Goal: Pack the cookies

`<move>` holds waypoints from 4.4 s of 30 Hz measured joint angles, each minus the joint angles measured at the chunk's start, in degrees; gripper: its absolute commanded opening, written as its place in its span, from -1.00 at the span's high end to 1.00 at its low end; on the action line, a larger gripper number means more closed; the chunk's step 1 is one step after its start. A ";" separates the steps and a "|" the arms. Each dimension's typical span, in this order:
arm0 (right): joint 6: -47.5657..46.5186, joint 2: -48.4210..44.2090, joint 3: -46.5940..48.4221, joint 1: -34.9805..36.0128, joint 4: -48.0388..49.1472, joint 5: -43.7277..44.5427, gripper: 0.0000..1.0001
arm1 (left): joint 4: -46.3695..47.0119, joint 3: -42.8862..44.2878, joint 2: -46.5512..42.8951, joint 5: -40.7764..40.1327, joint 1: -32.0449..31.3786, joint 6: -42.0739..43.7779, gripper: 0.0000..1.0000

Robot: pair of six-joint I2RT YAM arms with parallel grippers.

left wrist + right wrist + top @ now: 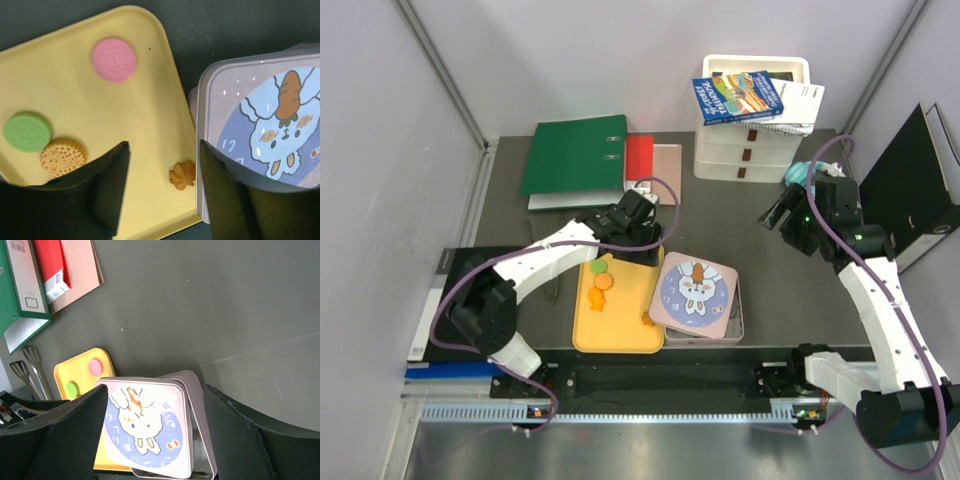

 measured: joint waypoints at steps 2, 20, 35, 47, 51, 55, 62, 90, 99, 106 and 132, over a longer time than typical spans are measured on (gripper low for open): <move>-0.02 0.00 0.00 0.00 0.00 -0.09 -0.51 | -0.09 -0.13 -0.42 -2.08 0.00 -0.52 0.39; -0.02 -0.70 -1.84 0.00 0.55 -0.09 -0.51 | -1.88 -5.68 2.54 -8.79 -6.91 -3.15 0.95; -0.70 -0.07 -1.88 0.00 0.57 -0.35 -0.46 | -1.36 -5.03 3.54 -6.14 -11.21 -4.63 0.93; -6.82 0.46 -8.70 0.72 -0.50 -5.46 0.60 | -1.40 -4.00 4.90 -6.21 -11.37 -4.59 0.94; -7.48 0.00 -13.60 0.79 -2.08 -6.16 0.89 | -1.40 -3.89 5.25 -6.21 -11.41 -4.39 0.95; -7.91 0.22 -16.83 0.94 -2.80 -6.86 1.00 | -1.40 -3.85 5.40 -6.19 -11.43 -4.33 0.98; -7.43 4.33 -18.03 3.56 -1.88 -8.39 1.00 | -1.40 -3.63 5.40 -5.90 -11.45 -4.26 1.00; -3.67 8.31 -22.36 7.28 2.05 -11.17 1.00 | -4.33 -1.90 7.26 -10.27 -14.21 -4.09 0.61; -3.65 6.82 -17.16 7.54 0.57 -9.16 1.00 | -8.33 1.95 7.26 -23.06 -14.23 -6.29 0.26; -3.67 5.22 -17.16 7.54 -1.42 -8.79 1.00 | -9.35 1.95 6.47 -28.76 -13.60 -7.82 0.25; -3.67 5.49 -17.27 7.54 -2.97 -8.26 1.00 | -0.46 -0.72 13.60 -18.91 -9.57 -5.18 0.62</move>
